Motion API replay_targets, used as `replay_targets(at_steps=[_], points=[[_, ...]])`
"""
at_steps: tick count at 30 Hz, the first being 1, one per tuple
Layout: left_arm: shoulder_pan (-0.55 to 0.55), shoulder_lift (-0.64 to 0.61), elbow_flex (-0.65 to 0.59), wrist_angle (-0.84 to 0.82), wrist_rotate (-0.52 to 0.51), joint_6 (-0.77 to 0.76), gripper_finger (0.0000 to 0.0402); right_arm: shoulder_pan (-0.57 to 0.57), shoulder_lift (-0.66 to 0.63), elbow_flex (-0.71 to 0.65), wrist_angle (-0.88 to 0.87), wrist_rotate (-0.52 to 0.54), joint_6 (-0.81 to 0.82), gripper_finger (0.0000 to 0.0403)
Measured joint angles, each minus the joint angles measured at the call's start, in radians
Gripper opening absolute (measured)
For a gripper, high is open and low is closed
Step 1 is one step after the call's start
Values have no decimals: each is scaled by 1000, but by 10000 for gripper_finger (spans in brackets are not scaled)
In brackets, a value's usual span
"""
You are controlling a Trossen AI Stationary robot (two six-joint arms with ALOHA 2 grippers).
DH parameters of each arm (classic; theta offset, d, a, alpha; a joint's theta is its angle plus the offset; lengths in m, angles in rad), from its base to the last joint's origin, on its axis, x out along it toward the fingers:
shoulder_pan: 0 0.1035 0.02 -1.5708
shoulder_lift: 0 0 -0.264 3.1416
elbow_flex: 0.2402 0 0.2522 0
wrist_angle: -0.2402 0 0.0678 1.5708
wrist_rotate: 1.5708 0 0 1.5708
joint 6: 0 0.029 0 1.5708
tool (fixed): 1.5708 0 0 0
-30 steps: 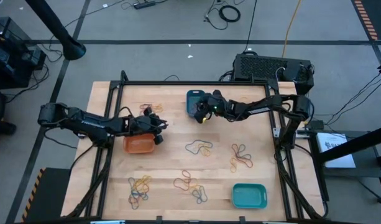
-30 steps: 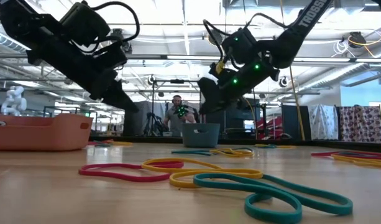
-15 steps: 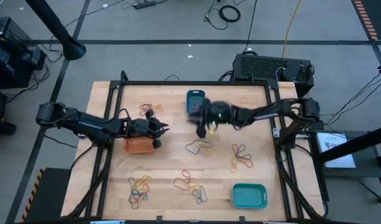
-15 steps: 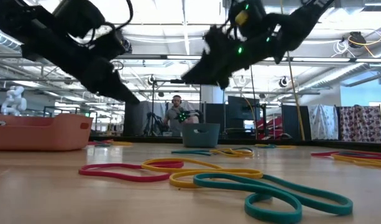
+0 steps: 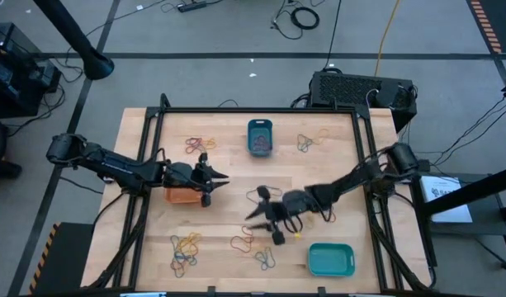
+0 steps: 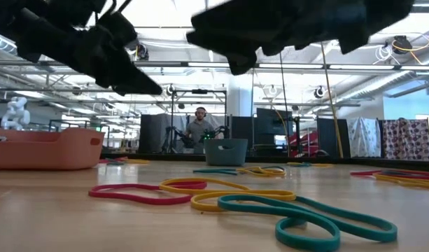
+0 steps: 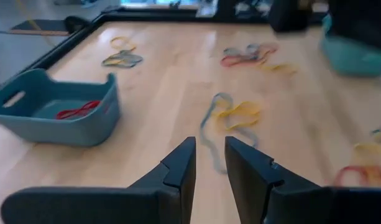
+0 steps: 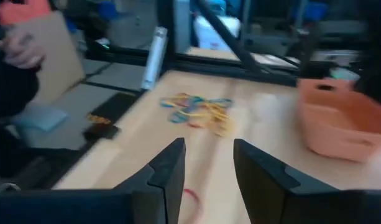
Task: Sort rubber bands into baskets
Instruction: Put the bottom center red rubber band into the blue bin
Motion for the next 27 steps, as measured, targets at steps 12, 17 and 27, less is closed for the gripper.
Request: replay_targets(at_steps=[12,17,27], points=[[-210,36,0,7,-129,-128,93,81,346,307,10,74,-97,130],[-256,42,0,5,-177,-98,93,64,476,562,-193,70,-183,130],[-243,41,0,-21,-338,-74,93,17,528,795,-756,77,-39,130]])
